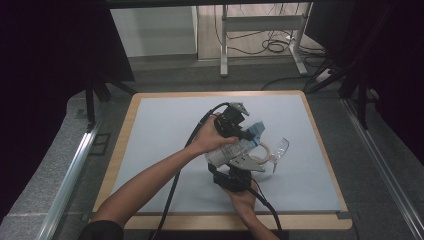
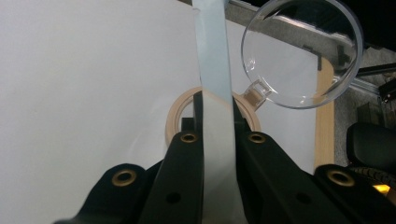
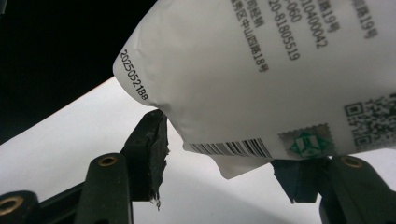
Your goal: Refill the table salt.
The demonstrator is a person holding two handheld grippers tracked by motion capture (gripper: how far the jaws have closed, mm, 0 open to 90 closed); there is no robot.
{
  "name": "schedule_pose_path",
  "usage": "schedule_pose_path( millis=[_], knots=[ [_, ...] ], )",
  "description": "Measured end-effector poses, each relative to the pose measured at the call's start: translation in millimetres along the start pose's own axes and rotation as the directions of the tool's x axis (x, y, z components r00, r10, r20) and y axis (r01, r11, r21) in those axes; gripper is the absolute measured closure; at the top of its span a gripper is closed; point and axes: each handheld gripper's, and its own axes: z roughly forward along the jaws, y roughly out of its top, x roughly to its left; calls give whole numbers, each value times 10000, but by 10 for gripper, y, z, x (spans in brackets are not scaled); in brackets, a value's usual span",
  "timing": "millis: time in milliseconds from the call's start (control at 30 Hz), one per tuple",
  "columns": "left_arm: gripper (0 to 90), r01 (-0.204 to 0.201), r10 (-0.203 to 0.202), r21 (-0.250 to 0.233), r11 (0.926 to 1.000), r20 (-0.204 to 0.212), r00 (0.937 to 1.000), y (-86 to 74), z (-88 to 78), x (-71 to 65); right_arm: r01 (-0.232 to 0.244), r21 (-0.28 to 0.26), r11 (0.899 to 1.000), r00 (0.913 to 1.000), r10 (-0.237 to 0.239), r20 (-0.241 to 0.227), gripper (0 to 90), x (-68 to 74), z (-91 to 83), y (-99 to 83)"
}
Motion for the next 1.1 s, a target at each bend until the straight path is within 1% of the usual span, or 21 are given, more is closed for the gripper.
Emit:
schedule_pose_path(
  millis=[133, 467, 600, 633, 667, 1100],
  knots=[
    [900, -137, 136, 127, 9998, 40, 9999, 34, 23, -7, -28, -53, 10000, 10000, 28, 47, 417, 10, -14, 11],
    [900, -243, 240, 453, 9987, 88, 9997, 83, 60, -7, -102, -213, 9997, 9999, 102, -12, 417, 35, -26, 51],
    [900, -272, 267, 514, 9983, 106, 9996, 89, 65, -8, -108, -225, 9997, 9999, 108, 1, 417, 35, -23, 53],
    [900, -288, 283, 562, 9980, 94, 9996, 93, 70, -11, -227, -220, 9995, 9997, 226, -16, 414, 41, -20, 62],
    [900, -326, 321, 594, 9977, 97, 9994, 102, 72, -15, -204, -226, 9995, 9998, 204, 19, 414, 42, -17, 66],
    [900, -327, 322, 659, 9973, 95, 9994, 106, 74, -22, -121, -229, 9997, 9999, 121, -34, 420, 28, -17, 63]
  ],
)
